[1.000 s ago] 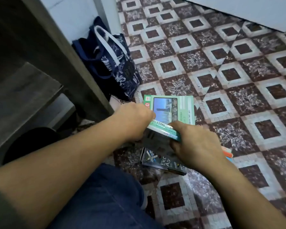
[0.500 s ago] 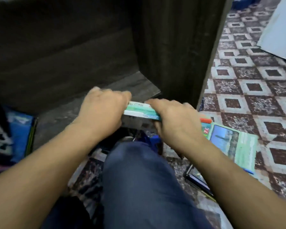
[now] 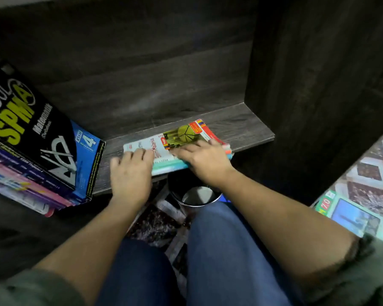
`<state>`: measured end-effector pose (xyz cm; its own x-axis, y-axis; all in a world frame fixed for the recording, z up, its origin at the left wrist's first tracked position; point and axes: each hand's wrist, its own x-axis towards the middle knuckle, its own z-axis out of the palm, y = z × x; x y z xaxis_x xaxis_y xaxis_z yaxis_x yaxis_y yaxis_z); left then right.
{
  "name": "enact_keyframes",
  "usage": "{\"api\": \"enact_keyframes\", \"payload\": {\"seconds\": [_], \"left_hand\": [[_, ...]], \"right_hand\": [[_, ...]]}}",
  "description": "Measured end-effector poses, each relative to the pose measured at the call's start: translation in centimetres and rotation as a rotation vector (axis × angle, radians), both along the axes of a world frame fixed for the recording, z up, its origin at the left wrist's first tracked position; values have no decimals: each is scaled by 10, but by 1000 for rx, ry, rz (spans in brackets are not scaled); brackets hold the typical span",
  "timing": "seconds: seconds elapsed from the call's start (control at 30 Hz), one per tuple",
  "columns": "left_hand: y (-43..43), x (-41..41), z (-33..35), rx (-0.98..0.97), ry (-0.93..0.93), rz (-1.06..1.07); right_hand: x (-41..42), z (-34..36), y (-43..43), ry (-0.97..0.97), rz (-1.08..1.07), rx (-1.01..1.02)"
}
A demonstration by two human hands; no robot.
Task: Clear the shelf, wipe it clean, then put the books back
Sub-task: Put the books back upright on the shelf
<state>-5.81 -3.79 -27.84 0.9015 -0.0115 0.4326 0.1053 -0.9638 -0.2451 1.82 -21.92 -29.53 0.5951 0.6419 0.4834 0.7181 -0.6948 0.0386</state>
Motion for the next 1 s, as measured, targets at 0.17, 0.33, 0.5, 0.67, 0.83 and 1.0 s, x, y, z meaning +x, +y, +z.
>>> {"api": "enact_keyframes", "payload": {"seconds": [0.17, 0.33, 0.5, 0.67, 0.83, 1.0], "left_hand": [[15, 18, -30, -74, 245, 57], [32, 46, -33, -294, 426, 27], [32, 47, -53, -205, 414, 41], [24, 45, -43, -155, 516, 64], [-18, 50, -2, -48, 696, 72], [-131, 44, 17, 11, 620, -415]], "right_hand": [[24, -11, -9, 365, -66, -327], [58, -18, -9, 476, -119, -318], [59, -32, -11, 395, -118, -306], [59, -28, -14, 476, -93, -282], [29, -20, -71, 513, -167, -190], [-29, -31, -179, 701, -346, 7]]}}
